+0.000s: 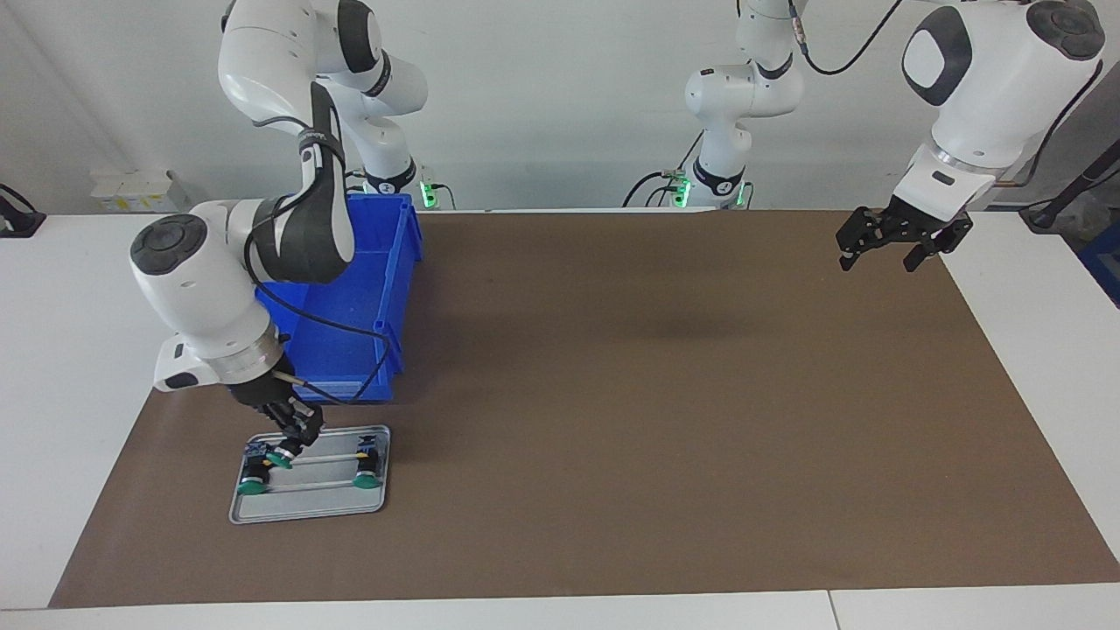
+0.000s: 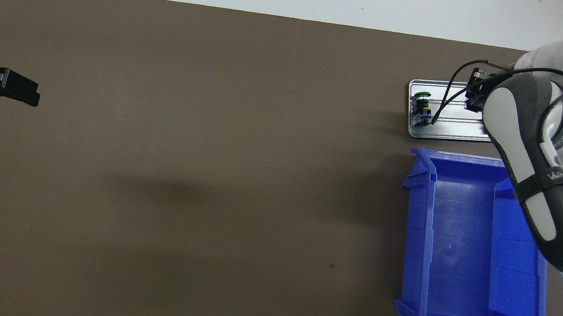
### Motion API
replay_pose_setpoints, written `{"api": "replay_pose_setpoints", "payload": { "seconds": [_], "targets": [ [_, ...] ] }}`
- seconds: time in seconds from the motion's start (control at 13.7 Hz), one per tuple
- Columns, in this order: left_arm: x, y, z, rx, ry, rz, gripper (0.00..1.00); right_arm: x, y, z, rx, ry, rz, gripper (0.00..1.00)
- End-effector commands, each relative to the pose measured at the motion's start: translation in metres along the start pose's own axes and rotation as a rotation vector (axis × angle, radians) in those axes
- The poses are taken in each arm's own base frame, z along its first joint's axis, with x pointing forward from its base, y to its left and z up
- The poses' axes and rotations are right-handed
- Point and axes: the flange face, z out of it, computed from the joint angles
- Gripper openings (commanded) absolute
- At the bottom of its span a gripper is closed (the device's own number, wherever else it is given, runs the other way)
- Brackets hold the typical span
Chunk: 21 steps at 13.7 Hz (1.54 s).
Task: Place and press button with both arms
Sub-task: 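Carry the green button toward the table center with the right gripper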
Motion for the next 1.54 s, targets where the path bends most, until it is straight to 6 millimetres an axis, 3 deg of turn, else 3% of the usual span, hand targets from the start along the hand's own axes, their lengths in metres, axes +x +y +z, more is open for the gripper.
{"api": "replay_pose_setpoints", "payload": {
  "seconds": [0.0, 0.37, 0.51, 0.66, 0.88, 1.02, 1.32, 1.46],
  "targets": [
    [-0.007, -0.001, -0.002, -0.011, 0.002, -0.007, 1.00, -0.031, -0.025, -0.020, 0.001, -0.034, 0.252, 0.00],
    [-0.007, -0.001, -0.002, -0.011, 0.002, -0.007, 1.00, -0.144, -0.116, -0.024, -0.012, -0.054, 0.558, 0.00],
    [-0.007, -0.001, -0.002, -0.011, 0.002, -0.007, 1.00, -0.203, -0.155, -0.017, -0.021, -0.036, 0.627, 0.00],
    [-0.007, 0.000, -0.001, -0.011, -0.001, -0.006, 1.00, -0.247, -0.183, -0.007, 0.000, -0.017, 0.726, 0.00],
    [-0.008, 0.007, -0.003, -0.009, 0.001, 0.004, 1.00, -0.322, -0.221, 0.033, -0.042, 0.000, 0.781, 0.00],
    [-0.008, 0.012, -0.004, -0.011, 0.001, 0.014, 1.00, -0.368, -0.257, 0.051, -0.017, 0.017, 0.857, 0.00],
    [-0.008, 0.014, -0.003, -0.010, -0.004, 0.013, 1.00, -0.434, -0.288, 0.070, 0.067, -0.020, 0.931, 0.00],
    [-0.006, 0.025, -0.003, -0.010, 0.010, 0.048, 1.00, -0.452, -0.291, 0.073, 0.077, -0.030, 0.962, 0.00]
  ]
}}
